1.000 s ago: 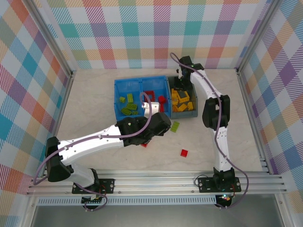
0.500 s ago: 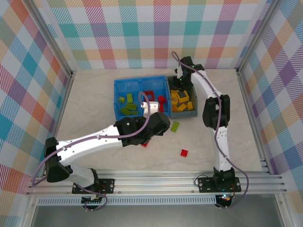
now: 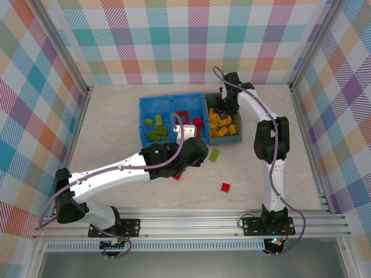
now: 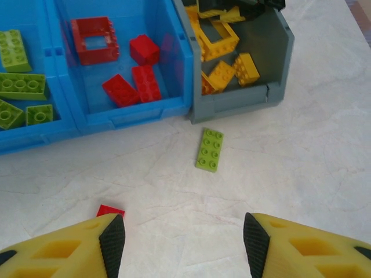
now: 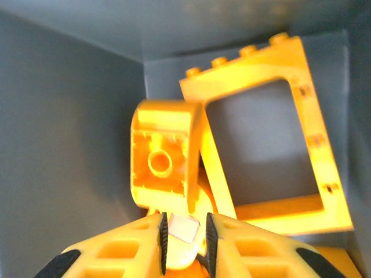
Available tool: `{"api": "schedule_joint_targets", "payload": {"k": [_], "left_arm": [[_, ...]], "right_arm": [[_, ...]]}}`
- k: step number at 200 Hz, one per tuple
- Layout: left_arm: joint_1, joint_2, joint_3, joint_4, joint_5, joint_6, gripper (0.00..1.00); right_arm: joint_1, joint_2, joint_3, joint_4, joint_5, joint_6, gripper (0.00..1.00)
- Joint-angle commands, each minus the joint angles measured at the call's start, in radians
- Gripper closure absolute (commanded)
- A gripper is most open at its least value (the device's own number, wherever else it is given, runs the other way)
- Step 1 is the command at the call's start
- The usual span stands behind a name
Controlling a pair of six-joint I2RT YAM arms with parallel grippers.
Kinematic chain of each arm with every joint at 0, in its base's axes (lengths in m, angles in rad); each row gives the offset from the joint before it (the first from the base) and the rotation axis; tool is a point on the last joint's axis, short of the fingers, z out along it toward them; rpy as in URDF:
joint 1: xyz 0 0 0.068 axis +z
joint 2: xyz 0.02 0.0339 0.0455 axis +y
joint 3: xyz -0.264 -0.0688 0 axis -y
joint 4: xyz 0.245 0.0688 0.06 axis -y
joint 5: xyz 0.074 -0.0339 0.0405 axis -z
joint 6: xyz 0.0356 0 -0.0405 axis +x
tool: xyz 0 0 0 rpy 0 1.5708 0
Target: Sort the legos into containers by color
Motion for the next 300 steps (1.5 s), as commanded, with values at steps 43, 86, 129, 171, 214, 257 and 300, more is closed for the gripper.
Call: {"api": "schedule_joint_targets", "payload": {"k": [43,86,129,171,214,257,300], "left_arm": [[-0.074,0.307,0.093,0.093,0.247,0.118,0.32],[-0.1,0.511,0.185,0.066,0.28,0.054,0.21],[-0.1,0.646,0.249,0.064,0.329,0.064,0.18],[-0.101,0.688,0.247,0.093,0.373,0.061,0.25],[-0.1,0.713,0.251,0.105,0.37,0.065,0.56],[-0.083,0.591,0.192,0.092,0.266,0.057,0.69],[0.087,0.365,0.108,0.03,0.23,0.08,0.69]], "right_arm": [[0.022,-0.677,-0.366,0.069,0.138,0.064,0.54],[0.026,-1.136,-0.53,-0.067,-0.025,0.105,0.27],[0.026,-1.338,-0.508,-0.23,-0.094,0.117,0.21],[0.026,-1.363,-0.518,-0.271,-0.102,0.134,0.21],[0.026,-1.352,-0.531,-0.257,-0.116,0.135,0.23],[0.026,-1.354,-0.548,-0.257,-0.201,0.083,0.25],[0.05,-1.362,-0.631,-0.169,-0.296,0.055,0.3]]}}
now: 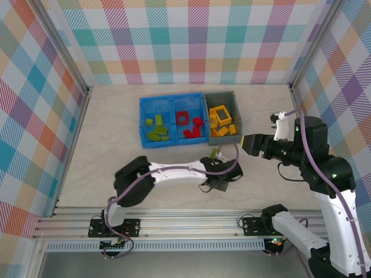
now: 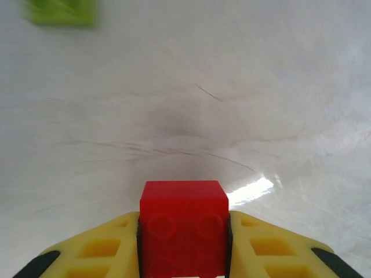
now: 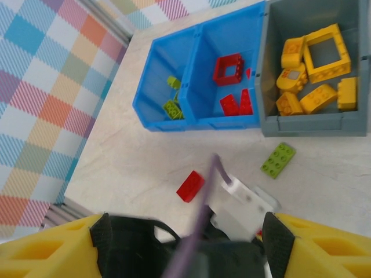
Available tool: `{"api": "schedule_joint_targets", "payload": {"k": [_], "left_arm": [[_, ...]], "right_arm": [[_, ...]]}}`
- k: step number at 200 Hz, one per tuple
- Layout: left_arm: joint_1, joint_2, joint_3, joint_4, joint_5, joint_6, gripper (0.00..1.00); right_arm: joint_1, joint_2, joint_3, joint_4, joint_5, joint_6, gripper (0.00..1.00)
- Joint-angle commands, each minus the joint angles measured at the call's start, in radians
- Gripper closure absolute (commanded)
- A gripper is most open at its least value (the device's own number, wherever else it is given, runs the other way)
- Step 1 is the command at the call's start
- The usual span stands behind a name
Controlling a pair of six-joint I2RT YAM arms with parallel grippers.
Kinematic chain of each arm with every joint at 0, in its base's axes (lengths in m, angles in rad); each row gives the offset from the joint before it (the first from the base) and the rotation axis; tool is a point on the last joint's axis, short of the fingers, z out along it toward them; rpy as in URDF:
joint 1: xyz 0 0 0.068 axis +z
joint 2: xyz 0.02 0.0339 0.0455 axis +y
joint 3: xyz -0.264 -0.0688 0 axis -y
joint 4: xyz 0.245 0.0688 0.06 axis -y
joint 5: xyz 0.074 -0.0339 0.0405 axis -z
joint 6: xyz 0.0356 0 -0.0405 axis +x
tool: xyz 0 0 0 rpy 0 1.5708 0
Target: Sort the legos into containers by color
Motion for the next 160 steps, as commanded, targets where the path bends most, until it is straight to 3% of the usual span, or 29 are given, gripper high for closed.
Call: {"api": "schedule_joint_targets", "payload": {"k": [1,19,35,56,87,125,160], "left_arm": [[0.127,-0.165,-0.017,-0.042,-0.061,0.026,0.69],[0.231,-0.185,0.006,-0.055,-0.04,0.085,0.7],[0.32,-0.156,0.069,-0.071,-0.022,0.135,0.7],[0.412,-0.069,0.196,-0.098,-0.013,0.178,0.7],[0.502,0.098,0.397,-0.138,-0.007,0.197,0.71],[0.542,0.273,0.573,-0.179,-0.01,0.196,0.71],[0.57,0.348,0.6,-0.174,-0.006,0.178,0.71]], "right_arm": [[0.028,-0.007,-0.056,0.069,-0.079,-0.027,0.3],[0.107,-0.015,-0.11,0.144,-0.036,0.002,0.31],[0.227,-0.008,-0.149,0.194,0.079,0.021,0.31],[0.401,0.003,-0.2,0.256,0.249,0.048,0.33],[0.552,0.015,-0.264,0.335,0.385,0.091,0.33],[0.64,0.059,-0.268,0.351,0.459,0.106,0.34],[0.664,0.066,-0.269,0.357,0.476,0.115,0.34]]}}
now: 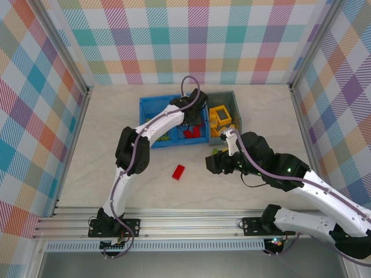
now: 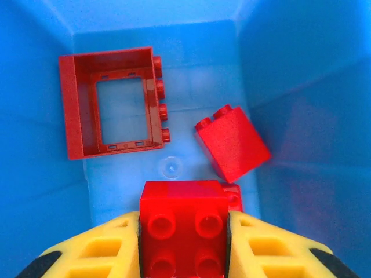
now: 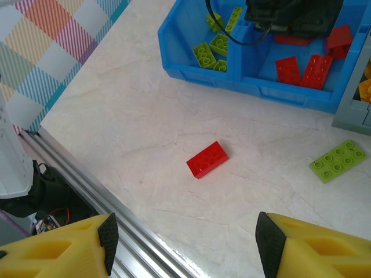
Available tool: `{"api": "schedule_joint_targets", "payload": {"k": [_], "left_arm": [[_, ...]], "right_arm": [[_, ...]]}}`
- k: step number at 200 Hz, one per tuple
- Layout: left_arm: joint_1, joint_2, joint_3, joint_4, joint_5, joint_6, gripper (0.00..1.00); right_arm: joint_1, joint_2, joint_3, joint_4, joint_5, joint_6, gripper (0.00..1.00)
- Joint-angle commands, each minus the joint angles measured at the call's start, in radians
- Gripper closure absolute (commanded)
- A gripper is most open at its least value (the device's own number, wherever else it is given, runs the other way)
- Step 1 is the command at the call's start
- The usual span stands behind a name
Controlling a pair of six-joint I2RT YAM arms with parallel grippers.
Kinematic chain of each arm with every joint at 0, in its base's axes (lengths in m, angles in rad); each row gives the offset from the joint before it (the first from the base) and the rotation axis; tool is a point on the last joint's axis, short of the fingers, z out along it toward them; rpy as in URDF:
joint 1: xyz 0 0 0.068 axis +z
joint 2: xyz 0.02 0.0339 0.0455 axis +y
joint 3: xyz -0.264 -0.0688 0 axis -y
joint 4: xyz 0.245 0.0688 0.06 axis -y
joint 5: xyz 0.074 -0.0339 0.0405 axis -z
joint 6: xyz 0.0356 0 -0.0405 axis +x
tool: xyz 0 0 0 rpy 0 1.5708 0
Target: Sort the legos into containers by color
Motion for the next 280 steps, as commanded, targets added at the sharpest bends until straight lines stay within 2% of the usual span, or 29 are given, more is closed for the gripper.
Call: {"api": "schedule_joint_targets", "payload": {"k": [1,39,77,94,120,135,165,184,202,219,249,266,280], "left_arm": [[0.019,0.033,0.036,-0.035,0.007,0.0,0.71],[0.024,0.067,0.034,-0.029,0.027,-0.005,0.69],[0.024,0.062,0.043,-0.036,0.025,-0.008,0.45],[0.024,0.033,0.044,-0.042,0.03,-0.011,0.4],[0.015,-0.061,0.005,-0.036,0.029,-0.028,0.38],[0.006,-0.148,-0.035,-0.026,0.011,-0.038,0.41],[-0.011,-0.399,-0.199,0.026,-0.015,-0.095,0.42],[-0.034,-0.601,-0.319,0.022,-0.057,-0.141,0.42],[-0.072,-0.822,-0.468,0.007,-0.13,-0.167,0.42],[-0.104,-1.046,-0.633,0.006,-0.159,-0.176,0.41],[-0.11,-1.417,-0.93,0.024,-0.096,-0.172,0.38],[-0.109,-1.611,-1.075,0.05,-0.013,-0.155,0.33],[-0.109,-1.727,-1.158,0.047,0.057,-0.148,0.33]], "right_arm": [[0.015,-0.004,-0.007,0.041,0.048,0.021,0.34],[0.021,-0.001,-0.013,0.03,0.056,0.029,0.34],[0.027,0.003,-0.015,0.03,0.051,0.035,0.33],[0.029,0.007,-0.014,0.028,0.052,0.036,0.33],[0.032,0.018,-0.019,0.026,0.055,0.031,0.33],[0.036,0.032,-0.028,0.029,0.058,0.025,0.34],[0.09,0.11,-0.061,0.054,0.097,0.001,0.37],[0.133,0.2,-0.093,0.097,0.106,-0.008,0.34],[0.139,0.339,-0.05,0.066,0.1,0.067,0.31],[0.167,0.45,-0.001,0.06,0.127,0.214,0.31],[0.181,0.649,0.082,0.024,0.127,0.546,0.31],[0.18,0.767,0.163,-0.02,0.12,0.662,0.29],[0.18,0.852,0.233,-0.047,0.108,0.699,0.26]]}}
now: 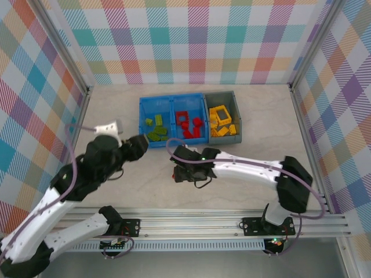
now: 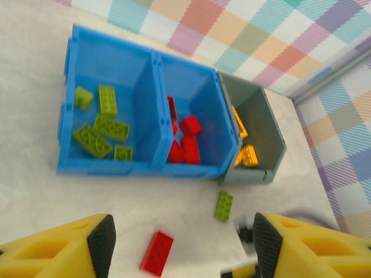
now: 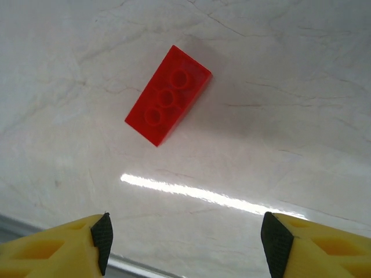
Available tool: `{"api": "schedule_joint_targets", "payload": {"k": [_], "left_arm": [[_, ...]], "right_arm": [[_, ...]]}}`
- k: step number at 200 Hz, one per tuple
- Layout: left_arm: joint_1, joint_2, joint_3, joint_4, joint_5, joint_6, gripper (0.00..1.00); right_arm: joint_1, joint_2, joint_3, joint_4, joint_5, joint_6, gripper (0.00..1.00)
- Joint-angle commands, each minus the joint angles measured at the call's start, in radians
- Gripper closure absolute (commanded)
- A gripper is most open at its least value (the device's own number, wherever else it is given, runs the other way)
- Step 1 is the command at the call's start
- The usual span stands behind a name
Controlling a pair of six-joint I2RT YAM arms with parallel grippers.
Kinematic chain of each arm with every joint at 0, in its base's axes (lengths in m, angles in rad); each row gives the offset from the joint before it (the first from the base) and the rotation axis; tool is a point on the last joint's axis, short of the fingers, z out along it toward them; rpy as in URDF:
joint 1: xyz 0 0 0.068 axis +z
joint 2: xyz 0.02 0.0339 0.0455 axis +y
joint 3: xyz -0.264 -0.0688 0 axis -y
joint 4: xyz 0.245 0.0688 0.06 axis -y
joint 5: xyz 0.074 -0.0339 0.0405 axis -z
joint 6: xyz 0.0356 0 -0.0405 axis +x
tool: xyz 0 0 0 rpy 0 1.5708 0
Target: Sort the legos into containers by color
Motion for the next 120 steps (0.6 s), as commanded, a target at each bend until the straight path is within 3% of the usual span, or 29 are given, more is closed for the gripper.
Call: {"api": "schedule_joint_targets", "payload": {"k": [1,21,49,120], "left_arm": [[-0.003,-0.138,-0.131,-0.01,0.119,0.012,0.33],[-0.003,-0.25,-0.194,-0.05,0.181,0.012,0.33],[-0.003,-0.344,-0.208,-0.138,0.158,0.0,0.33],[-0.002,-0.332,-0.208,-0.136,0.17,-0.01,0.34]], "right_arm": [[0.005,0.11,0.106,-0.067,0.001,0.224,0.26],[0.002,0.205,0.183,-0.099,0.011,0.284,0.24],[-0.018,0.305,0.246,-0.095,-0.006,0.319,0.24],[-0.072,0.442,0.32,-0.075,-0.014,0.269,0.4]]}}
